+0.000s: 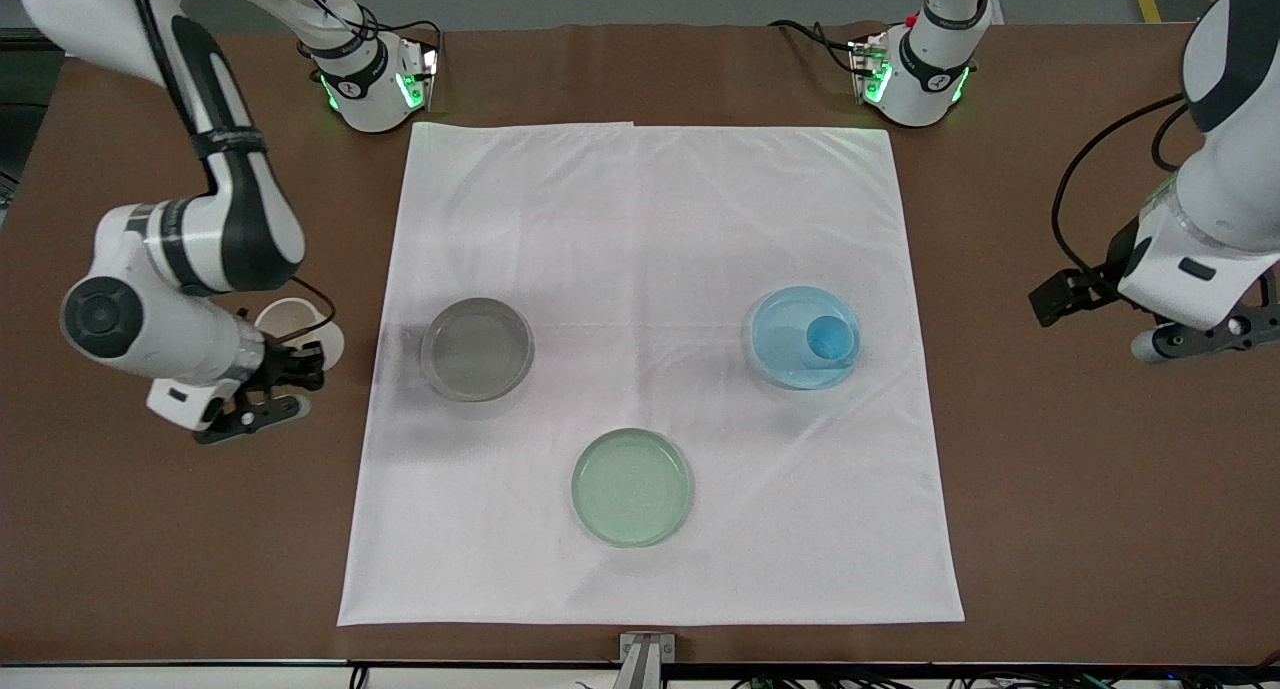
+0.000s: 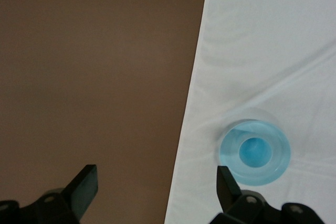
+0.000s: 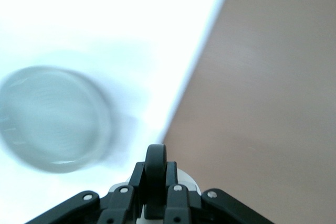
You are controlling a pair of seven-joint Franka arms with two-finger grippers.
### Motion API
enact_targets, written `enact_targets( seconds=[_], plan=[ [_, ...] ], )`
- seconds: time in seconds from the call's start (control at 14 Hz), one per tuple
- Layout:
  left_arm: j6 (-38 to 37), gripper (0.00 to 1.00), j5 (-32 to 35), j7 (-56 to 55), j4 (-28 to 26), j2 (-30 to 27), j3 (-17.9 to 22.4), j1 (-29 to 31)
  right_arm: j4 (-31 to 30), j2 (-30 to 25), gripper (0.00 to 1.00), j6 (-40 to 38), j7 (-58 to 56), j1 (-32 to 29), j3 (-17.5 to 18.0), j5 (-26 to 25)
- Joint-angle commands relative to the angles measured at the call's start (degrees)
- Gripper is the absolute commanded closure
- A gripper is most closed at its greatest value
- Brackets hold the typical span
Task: Place blue cup in blue plate and white mug in gray plate
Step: 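Carry the mug over the gray plate with the right gripper while the left withdraws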
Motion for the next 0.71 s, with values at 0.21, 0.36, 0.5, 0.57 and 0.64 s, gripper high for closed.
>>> enact_targets(
  seconds=[0.21, 0.36, 0.5, 0.57, 0.64],
  plan=[
    [-6.7, 0.00, -6.9, 12.1, -2.7, -8.7, 16.0, -8.3, -1.9, -1.4, 0.97, 1.1, -17.1, 12.4, -0.1, 0.7],
    [-4.5, 0.00, -7.6, 14.5, -6.1, -10.9, 18.1, -8.3, -2.1, -0.8, 0.97, 2.5, -20.8, 15.6, -0.2, 0.7],
    [-1.4, 0.00, -7.6, 15.6, -11.0, -14.0, 18.6, -8.2, -2.2, 0.9, 0.98, 5.2, -26.3, 18.2, -0.2, 0.7],
    [-1.2, 0.00, -7.7, 15.6, -11.2, -14.2, 18.6, -8.1, -2.2, 2.1, 0.98, 6.9, -28.8, 19.1, -0.2, 0.7],
    [-1.2, 0.00, -8.5, 15.6, -11.1, -14.1, 18.7, -8.1, -2.1, 3.1, 0.98, 8.2, -31.7, 19.8, -0.2, 0.7]
  ],
)
